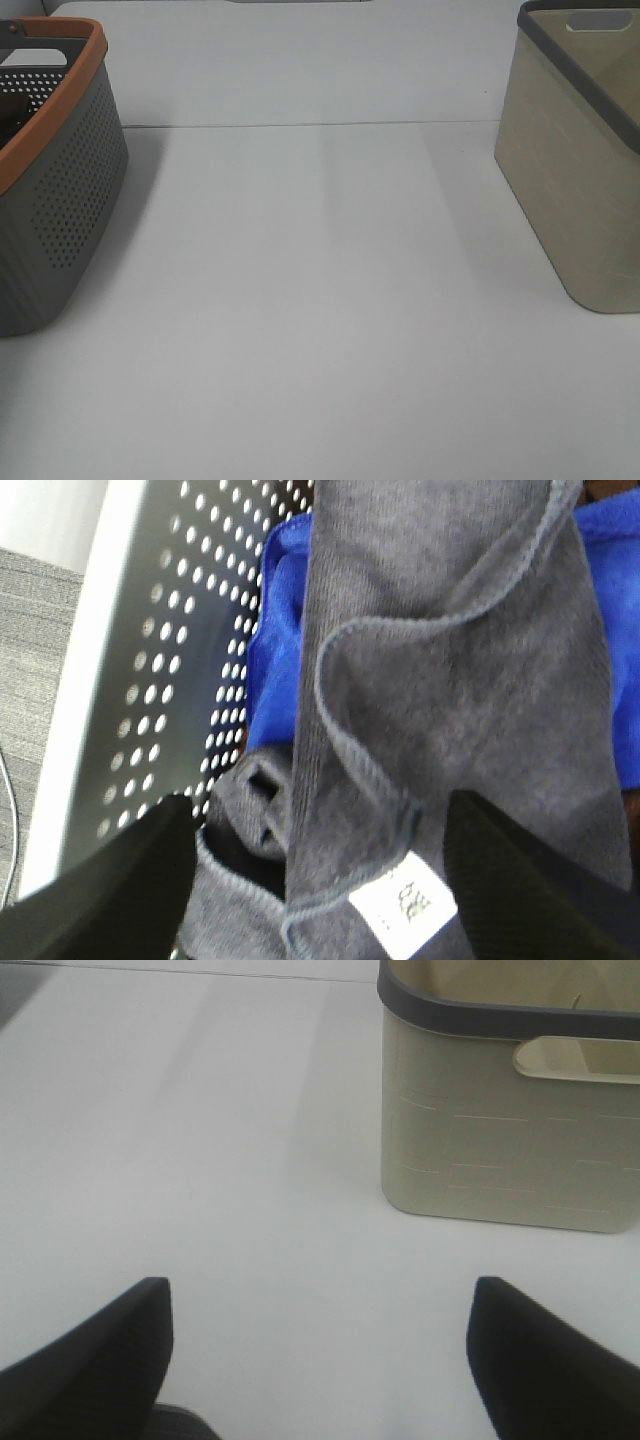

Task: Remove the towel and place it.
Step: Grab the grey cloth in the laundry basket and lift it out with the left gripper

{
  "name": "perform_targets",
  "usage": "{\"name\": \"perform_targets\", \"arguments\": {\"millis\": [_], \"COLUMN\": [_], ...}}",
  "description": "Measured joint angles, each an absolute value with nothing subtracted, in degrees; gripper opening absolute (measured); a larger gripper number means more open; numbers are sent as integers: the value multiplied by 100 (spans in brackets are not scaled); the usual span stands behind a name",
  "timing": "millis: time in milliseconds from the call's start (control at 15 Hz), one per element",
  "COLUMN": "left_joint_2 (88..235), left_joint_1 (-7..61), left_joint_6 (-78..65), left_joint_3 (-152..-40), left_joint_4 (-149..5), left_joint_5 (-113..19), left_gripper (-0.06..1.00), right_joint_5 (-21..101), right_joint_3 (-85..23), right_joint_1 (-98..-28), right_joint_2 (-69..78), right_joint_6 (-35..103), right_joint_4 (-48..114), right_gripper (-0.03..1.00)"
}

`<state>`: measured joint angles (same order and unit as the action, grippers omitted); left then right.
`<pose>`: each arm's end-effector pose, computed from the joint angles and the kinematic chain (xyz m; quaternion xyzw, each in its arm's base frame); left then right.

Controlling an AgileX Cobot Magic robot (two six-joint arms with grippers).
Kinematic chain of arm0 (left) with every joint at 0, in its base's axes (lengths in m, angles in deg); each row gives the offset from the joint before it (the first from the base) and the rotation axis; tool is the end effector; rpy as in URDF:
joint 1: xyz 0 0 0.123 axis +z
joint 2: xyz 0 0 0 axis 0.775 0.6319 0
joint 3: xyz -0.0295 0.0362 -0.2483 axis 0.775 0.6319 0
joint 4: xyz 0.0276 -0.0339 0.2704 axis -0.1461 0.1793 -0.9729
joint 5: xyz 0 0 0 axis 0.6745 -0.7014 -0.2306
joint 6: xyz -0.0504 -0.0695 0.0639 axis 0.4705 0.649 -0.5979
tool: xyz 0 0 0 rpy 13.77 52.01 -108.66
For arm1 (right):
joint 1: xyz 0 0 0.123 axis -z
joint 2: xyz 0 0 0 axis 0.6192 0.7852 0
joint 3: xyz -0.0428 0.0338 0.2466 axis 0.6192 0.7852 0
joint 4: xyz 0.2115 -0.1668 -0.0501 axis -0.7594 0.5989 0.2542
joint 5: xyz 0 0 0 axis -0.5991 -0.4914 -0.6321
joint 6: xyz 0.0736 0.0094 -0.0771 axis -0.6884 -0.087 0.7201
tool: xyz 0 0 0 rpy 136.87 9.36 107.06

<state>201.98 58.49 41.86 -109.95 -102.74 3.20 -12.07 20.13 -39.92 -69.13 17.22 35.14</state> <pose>0.4357 0.0848 0.1860 -0.1243 0.9672 0.1248 0.1829 0.0594 0.0110 0.2821 -0.0624 0.8492 0.0277 0.5236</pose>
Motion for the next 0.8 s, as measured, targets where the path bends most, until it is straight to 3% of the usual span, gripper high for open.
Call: {"name": "perform_targets", "arguments": {"millis": [467, 600, 800], "left_joint_2": [20651, 20662, 20662], "left_joint_1": [5849, 5849, 5849], "left_joint_6": [4180, 4180, 4180], "left_joint_3": [-11116, -11116, -11116], "left_joint_4": [-10091, -10091, -10097], "left_joint_5": [457, 434, 417], "left_gripper": [61, 47, 17], "right_joint_5": [-1207, -1207, -1207], "right_joint_3": [2013, 2013, 2013], "right_joint_1": [-3992, -3992, -3992], "right_joint_2": [-6913, -6913, -6913], "right_joint_6": [1722, 1722, 1722], "right_joint_4": [3514, 3514, 3514], "right_gripper": [76, 76, 76]}}
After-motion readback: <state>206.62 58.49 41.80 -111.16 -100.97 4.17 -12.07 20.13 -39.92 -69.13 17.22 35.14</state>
